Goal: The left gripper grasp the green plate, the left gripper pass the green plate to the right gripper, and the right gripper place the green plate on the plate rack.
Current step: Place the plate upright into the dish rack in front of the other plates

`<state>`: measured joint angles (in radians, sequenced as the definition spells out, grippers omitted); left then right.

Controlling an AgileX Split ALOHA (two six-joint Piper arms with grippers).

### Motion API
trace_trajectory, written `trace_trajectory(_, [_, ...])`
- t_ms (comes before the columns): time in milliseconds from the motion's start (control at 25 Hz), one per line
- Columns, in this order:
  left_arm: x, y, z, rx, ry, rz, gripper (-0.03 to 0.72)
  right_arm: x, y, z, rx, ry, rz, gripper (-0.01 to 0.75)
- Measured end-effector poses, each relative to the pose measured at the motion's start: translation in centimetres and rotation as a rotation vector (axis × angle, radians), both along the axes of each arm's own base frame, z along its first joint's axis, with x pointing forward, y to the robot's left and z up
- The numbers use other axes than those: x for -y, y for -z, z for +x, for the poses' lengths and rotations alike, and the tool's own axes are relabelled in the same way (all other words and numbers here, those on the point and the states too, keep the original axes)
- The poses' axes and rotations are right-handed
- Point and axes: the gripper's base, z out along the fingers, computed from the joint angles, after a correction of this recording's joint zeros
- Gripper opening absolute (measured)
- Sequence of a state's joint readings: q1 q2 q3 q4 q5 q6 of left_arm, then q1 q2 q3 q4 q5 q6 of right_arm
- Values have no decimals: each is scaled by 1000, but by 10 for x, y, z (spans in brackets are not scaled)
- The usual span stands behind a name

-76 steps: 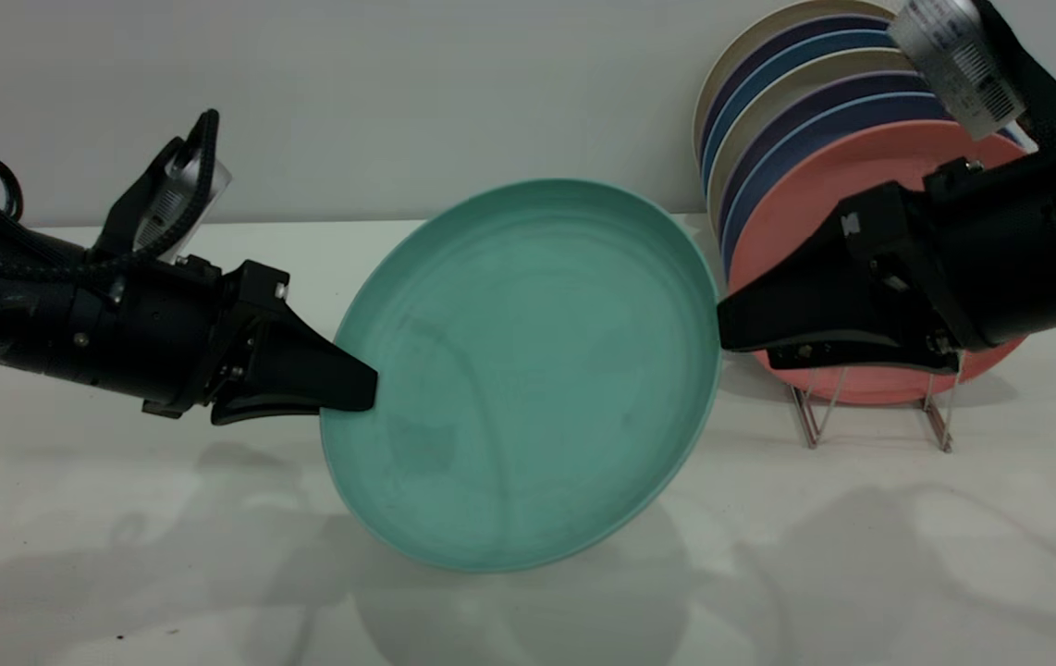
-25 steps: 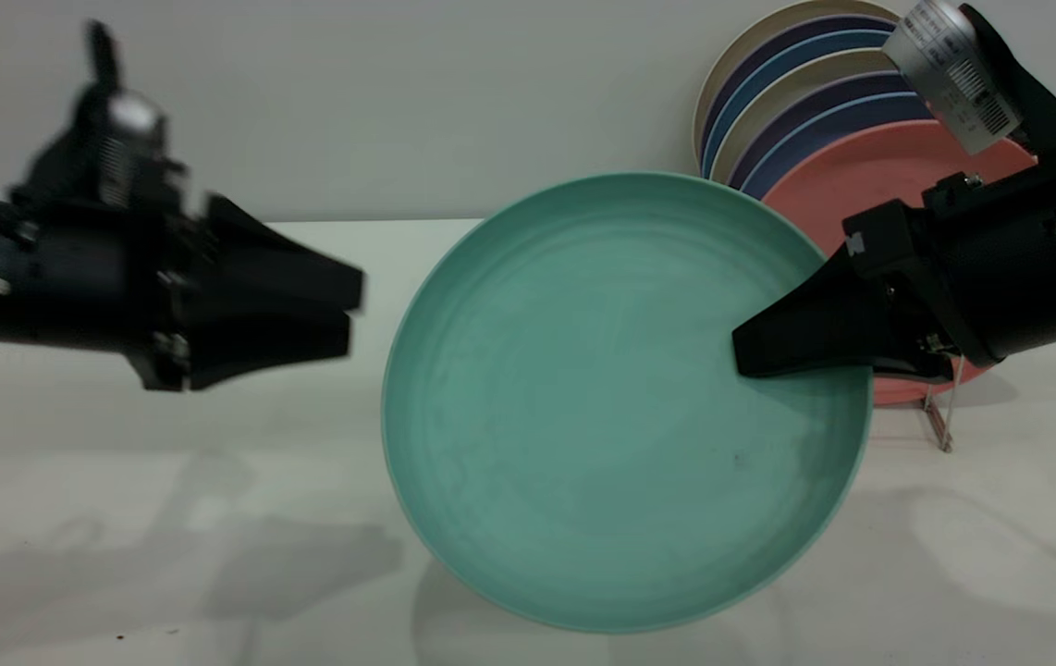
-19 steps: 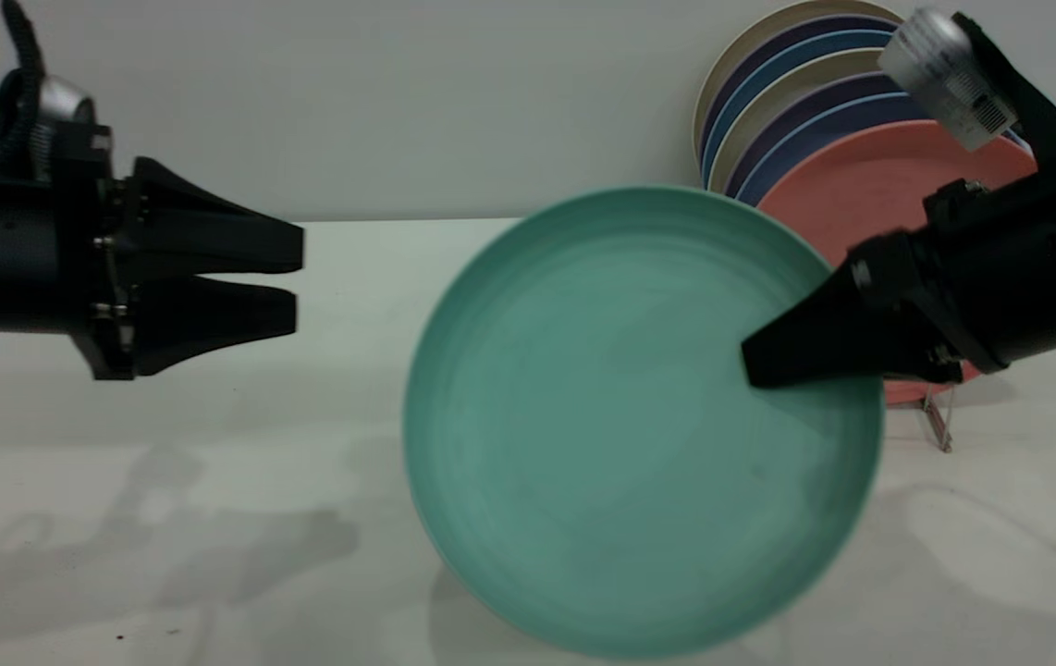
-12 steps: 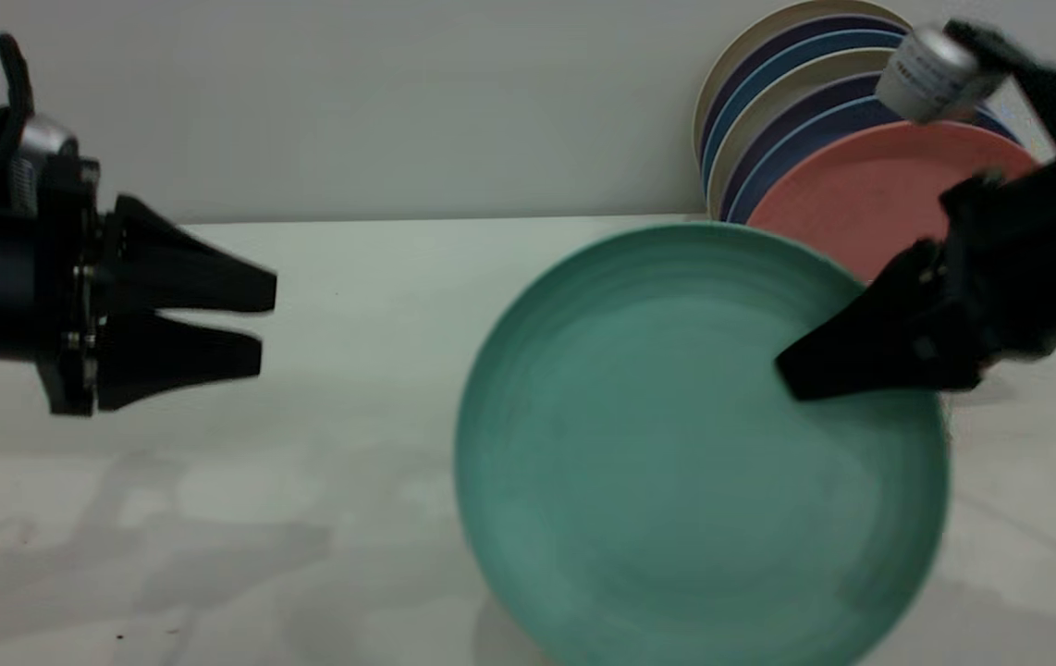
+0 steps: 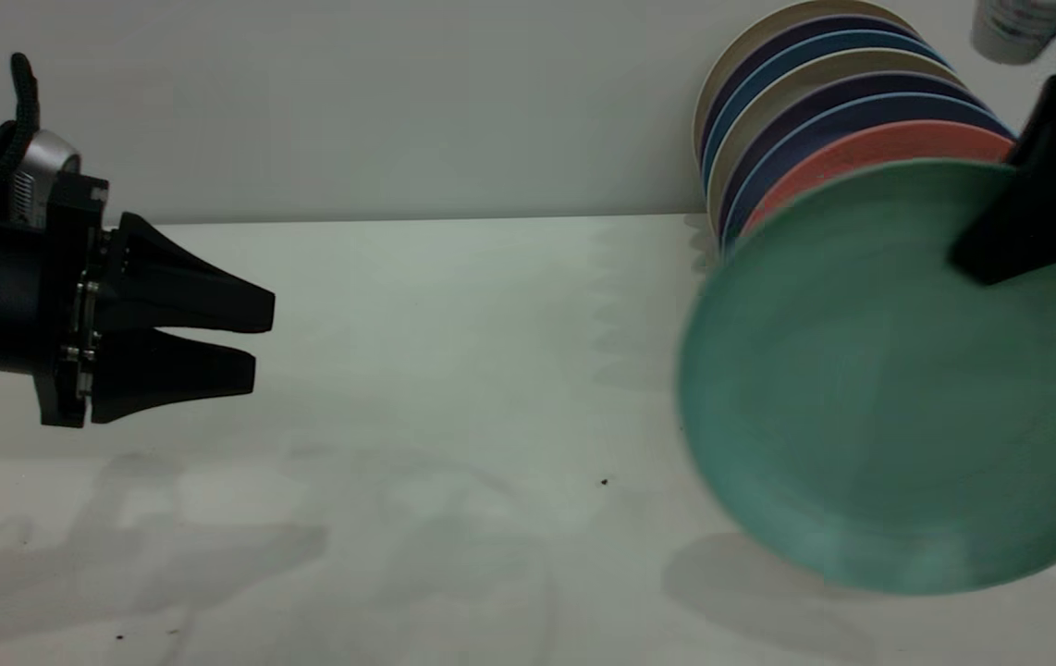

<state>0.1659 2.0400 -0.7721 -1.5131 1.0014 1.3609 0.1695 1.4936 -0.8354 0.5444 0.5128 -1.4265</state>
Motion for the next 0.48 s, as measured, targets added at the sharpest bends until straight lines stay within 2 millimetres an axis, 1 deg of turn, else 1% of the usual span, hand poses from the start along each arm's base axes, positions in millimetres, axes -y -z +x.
trace_trajectory(80, [-1,1,0,-1,-5,12,515,4,-4,3,30,0,-60,94])
trace_trajectory(160, [-1,2,1,-3,-12,28,516,8,-12,6,84,5,-96,94])
trace_trajectory(280, [-2,4,1,-4,-18,44,516,9,-27,11,168,18,-107,94])
trace_trajectory(480, [-3,4,2,-5,-22,52,516,8,-48,22,242,3,-125,94])
